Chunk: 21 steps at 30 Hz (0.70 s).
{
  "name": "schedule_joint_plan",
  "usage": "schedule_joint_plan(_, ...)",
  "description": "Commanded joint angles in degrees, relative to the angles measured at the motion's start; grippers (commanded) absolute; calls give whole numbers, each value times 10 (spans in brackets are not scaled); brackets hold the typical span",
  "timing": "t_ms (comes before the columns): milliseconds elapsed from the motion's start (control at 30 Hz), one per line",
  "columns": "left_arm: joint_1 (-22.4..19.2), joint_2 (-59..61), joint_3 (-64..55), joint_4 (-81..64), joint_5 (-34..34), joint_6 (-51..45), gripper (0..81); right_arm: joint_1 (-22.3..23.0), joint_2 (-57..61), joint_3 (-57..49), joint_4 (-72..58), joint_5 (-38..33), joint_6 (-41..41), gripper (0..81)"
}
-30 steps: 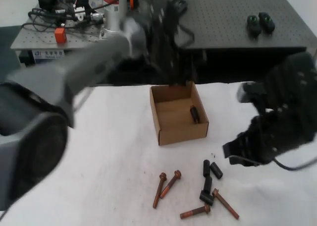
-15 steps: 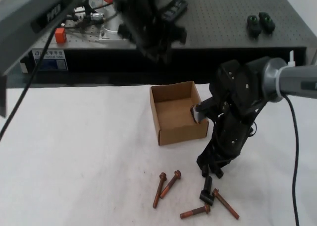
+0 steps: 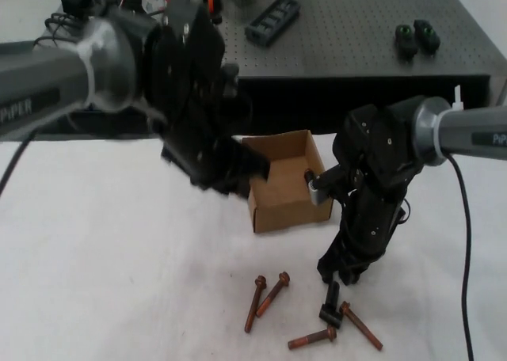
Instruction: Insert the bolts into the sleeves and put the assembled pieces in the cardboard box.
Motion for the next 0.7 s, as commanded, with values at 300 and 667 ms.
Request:
schedule_joint_plan(300, -76, 39, 47, -10, 2, 47, 328, -17, -67, 15, 1, -33, -1, 44)
schedule_joint_plan(667, -87, 101, 46, -23, -55, 49, 349, -30, -264, 109, -4, -44, 38, 44)
